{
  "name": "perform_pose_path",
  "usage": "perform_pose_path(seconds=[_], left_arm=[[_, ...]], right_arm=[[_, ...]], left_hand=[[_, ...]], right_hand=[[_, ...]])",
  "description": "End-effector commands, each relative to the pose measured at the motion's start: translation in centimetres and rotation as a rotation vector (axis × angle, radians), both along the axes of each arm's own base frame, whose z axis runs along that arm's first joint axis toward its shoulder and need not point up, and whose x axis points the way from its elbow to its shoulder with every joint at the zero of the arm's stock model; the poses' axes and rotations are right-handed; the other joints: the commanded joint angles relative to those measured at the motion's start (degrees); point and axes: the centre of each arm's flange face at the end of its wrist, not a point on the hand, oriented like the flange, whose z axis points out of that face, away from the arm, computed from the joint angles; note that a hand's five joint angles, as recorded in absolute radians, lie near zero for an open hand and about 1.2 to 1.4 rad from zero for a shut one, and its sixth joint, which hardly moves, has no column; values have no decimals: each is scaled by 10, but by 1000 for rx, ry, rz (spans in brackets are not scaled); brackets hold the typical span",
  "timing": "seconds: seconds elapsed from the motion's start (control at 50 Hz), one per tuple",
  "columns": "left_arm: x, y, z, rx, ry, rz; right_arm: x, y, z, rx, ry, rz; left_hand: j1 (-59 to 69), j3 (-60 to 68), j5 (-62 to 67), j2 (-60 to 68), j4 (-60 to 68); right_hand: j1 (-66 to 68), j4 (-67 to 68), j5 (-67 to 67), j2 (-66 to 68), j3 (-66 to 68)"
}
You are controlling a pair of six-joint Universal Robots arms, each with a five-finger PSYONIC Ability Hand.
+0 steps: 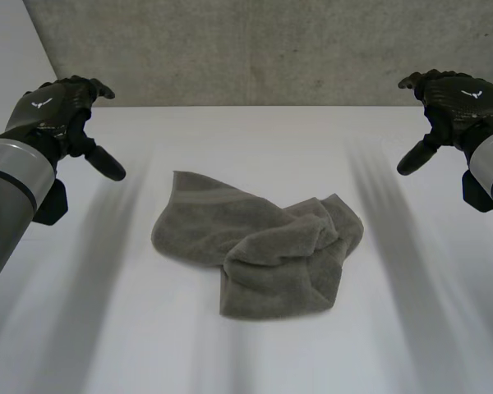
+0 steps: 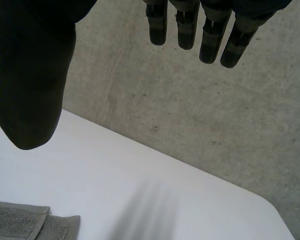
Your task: Fold the towel.
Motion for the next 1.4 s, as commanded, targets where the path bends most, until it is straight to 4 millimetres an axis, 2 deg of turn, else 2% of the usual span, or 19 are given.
perform_pose_path(seconds=[0.02, 0.5, 0.6, 0.66, 0.72, 0.76, 0.82, 0.86, 0.88, 0.94, 0.98, 1.1, 1.14, 1.22, 1.26, 1.3, 1.32, 1.36, 1.4], left_arm=[[-3, 2, -2, 4, 0, -34], [-5, 5, -8, 23, 0, -50], [-11, 12, -14, 48, 14, -71], [-15, 17, -20, 83, 58, -84], [-20, 21, -31, 141, 114, -92], [-26, 26, -47, 214, 162, -103], [-31, 30, -56, 251, 173, -114], [-44, 40, -76, 324, 169, -149], [-44, 40, -77, 325, 169, -149], [-58, 50, -97, 387, 145, -189], [-71, 59, -116, 438, 120, -224], [-88, 68, -138, 477, 94, -267], [-98, 73, -151, 494, 79, -292], [-107, 78, -161, 502, 66, -315], [-110, 79, -165, 500, 59, -315], [-113, 76, -168, 477, 51, -286], [-113, 76, -168, 477, 51, -286], [-113, 71, -168, 447, 46, -235], [-113, 69, -168, 435, 42, -216]], right_arm=[[2, 2, 0, -1, 4, 8], [4, 2, -1, -8, 6, 22], [11, 4, -1, -22, 37, 100], [20, 10, -3, -46, 109, 228], [28, 12, -12, -63, 193, 332], [32, 17, -21, -61, 260, 412], [36, 16, -31, -37, 301, 464], [38, 14, -38, -18, 309, 483], [38, 14, -38, -18, 309, 483], [41, 8, -53, 25, 308, 515], [46, 1, -72, 81, 300, 554], [52, -8, -98, 165, 294, 611], [55, -13, -114, 213, 307, 639], [59, -13, -127, 240, 334, 667], [62, -11, -137, 251, 361, 693], [63, -10, -140, 252, 371, 701], [63, -10, -140, 252, 371, 701], [64, -8, -144, 259, 381, 708], [65, -8, -145, 260, 379, 713]], left_hand=[[-54, -25, -30, -31, -30], [-54, -25, -30, -31, -30], [-51, -25, -27, -28, -30], [-48, -25, -23, -25, -30], [-39, -25, -15, -16, -30], [-36, -25, -12, -13, -30], [-29, -25, -5, -6, -30], [-17, -25, 7, 6, -30], [-17, -25, 7, 6, -30], [-17, -25, 7, 6, -30], [-17, -25, 7, 6, -30], [-9, -25, 15, 14, -30], [5, -25, 29, 27, -30], [23, -25, 47, 46, -30], [57, -25, 81, 80, -30], [179, -25, 203, 202, -30], [180, -25, 204, 202, -30], [339, -25, 363, 361, -30], [376, -25, 400, 399, -30]], right_hand=[[-32, -4, -34, -46, -4], [-32, -4, -34, -46, -4], [-32, -4, -34, -46, -4], [-32, -4, -34, -46, -4], [-32, -4, -34, -46, -4], [-32, -4, -34, -46, -4], [-32, -4, -34, -46, -4], [-32, -4, -34, -46, -4], [-32, -4, -34, -46, -4], [-32, -4, -34, -46, -4], [-32, -4, -34, -46, -4], [-32, -4, -34, -46, -4], [-32, -4, -34, -46, -4], [-32, -4, -34, -46, -4], [73, -4, 70, 58, -4], [135, -4, 133, 121, -4], [136, -4, 133, 121, -4], [223, -4, 220, 208, -4], [278, -4, 276, 264, -4]])
